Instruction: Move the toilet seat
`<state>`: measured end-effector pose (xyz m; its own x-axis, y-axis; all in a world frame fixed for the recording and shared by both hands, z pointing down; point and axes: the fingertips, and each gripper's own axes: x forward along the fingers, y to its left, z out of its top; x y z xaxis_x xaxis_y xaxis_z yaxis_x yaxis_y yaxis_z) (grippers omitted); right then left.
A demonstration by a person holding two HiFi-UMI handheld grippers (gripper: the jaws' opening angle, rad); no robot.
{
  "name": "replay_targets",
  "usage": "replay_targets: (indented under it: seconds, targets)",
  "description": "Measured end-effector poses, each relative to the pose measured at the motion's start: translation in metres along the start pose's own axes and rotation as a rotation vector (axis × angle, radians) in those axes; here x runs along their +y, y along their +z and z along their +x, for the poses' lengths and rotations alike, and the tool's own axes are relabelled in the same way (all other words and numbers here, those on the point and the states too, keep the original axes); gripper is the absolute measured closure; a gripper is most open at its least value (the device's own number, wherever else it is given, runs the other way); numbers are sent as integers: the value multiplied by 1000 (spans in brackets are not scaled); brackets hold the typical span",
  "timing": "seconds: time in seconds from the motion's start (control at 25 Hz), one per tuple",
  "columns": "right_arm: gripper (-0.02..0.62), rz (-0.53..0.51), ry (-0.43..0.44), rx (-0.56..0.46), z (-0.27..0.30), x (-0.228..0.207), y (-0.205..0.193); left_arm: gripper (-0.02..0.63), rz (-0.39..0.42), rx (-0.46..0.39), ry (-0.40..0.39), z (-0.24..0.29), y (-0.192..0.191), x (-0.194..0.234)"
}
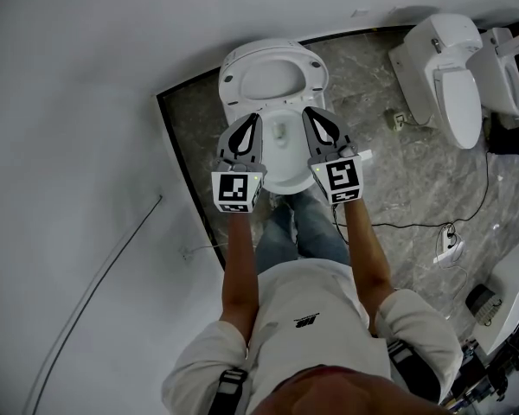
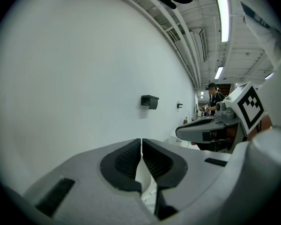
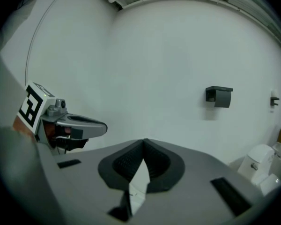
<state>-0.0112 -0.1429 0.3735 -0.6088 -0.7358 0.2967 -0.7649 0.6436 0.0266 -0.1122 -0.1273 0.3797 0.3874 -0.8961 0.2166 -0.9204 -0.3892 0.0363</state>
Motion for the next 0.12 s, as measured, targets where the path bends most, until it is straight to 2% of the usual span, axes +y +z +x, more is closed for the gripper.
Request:
replay_targets:
  seconds: [0.12]
  targets:
    - [566, -4, 1, 0, -3, 4, -2, 571, -3, -2, 2, -6, -3, -1]
